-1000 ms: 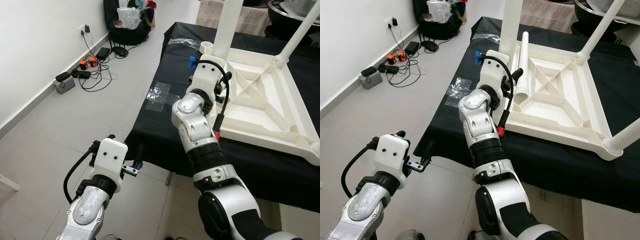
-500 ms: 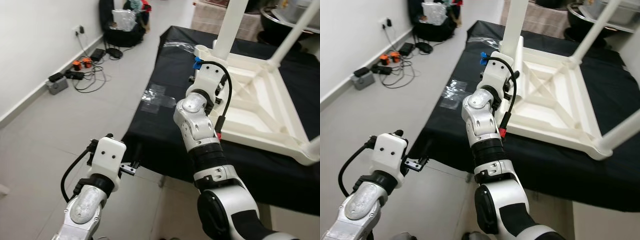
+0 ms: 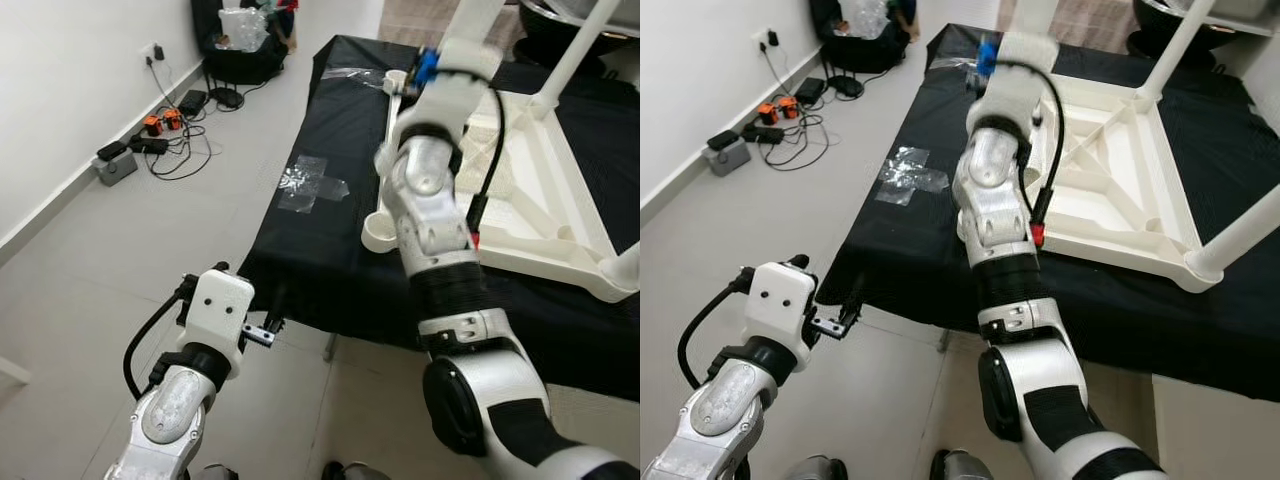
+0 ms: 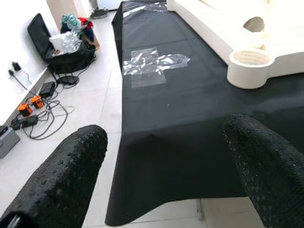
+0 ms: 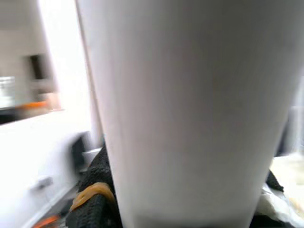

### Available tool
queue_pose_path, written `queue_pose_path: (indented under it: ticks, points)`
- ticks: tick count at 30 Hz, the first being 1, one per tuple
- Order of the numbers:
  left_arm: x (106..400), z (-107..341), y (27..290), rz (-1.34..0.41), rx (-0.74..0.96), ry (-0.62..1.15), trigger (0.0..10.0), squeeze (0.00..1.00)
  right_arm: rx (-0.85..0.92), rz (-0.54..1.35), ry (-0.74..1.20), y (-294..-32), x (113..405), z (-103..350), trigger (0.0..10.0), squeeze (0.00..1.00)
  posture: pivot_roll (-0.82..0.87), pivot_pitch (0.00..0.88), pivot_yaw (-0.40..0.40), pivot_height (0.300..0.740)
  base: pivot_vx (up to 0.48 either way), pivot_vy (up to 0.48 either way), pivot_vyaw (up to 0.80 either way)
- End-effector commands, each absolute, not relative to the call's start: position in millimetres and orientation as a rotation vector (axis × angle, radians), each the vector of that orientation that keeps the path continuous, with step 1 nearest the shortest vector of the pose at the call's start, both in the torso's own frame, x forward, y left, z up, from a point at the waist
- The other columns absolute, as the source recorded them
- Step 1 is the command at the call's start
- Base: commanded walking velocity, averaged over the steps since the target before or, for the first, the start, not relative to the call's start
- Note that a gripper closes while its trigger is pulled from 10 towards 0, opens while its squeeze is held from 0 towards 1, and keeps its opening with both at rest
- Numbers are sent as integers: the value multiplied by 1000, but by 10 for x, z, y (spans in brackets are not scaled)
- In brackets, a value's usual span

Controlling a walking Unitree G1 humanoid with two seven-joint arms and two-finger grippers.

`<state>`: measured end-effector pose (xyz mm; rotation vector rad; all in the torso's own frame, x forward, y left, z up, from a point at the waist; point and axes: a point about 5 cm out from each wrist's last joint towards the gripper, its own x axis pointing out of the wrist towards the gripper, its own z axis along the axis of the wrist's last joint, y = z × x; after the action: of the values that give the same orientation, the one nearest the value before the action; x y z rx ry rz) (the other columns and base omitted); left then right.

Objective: Building children table

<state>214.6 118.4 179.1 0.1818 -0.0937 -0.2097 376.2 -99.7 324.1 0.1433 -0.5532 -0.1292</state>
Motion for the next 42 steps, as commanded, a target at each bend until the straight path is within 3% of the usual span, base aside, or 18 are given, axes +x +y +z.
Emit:
queue_pose_path:
  ticks: [1,9,10,11,14,20,21,30,42]
  points:
    - [2147,1741,1173,-218,178,-72,10000,0,155,-92,-555,-1008,3764,3241,10000,0,81,134,-93,740,0,0,0]
    - [2223,1844,1170,-230,238,-115,10000,0,173,213,-437,-1012,3849,3156,10000,0,72,112,-87,740,0,0,0]
    - [2277,1891,1186,-241,281,-130,10000,59,201,285,-384,-997,3859,3059,10000,0,75,108,-88,740,0,0,0]
    - [2327,1925,1208,-252,299,-139,10000,1000,222,338,-350,-981,3854,2983,10000,0,74,103,-86,740,0,0,0]
    - [2357,1942,1223,-259,307,-142,10000,1000,236,366,-333,-973,3847,2943,10000,0,74,103,-86,740,0,0,0]
    - [2505,1970,1235,-323,363,-128,10000,1000,260,603,-320,-787,3663,2847,10000,0,68,95,-80,740,0,0,0]
    - [2548,1952,1238,-335,373,-114,10000,0,268,647,-315,-747,3621,2838,10000,0,67,92,-79,740,0,0,0]
    - [2725,1893,1245,-445,396,-91,10000,0,274,813,-308,-626,3461,2872,10000,0,62,95,-77,740,0,0,0]
    - [2927,2015,1277,-426,467,-155,10000,0,297,881,-287,-559,3359,2870,10000,0,62,99,-76,740,0,0,0]
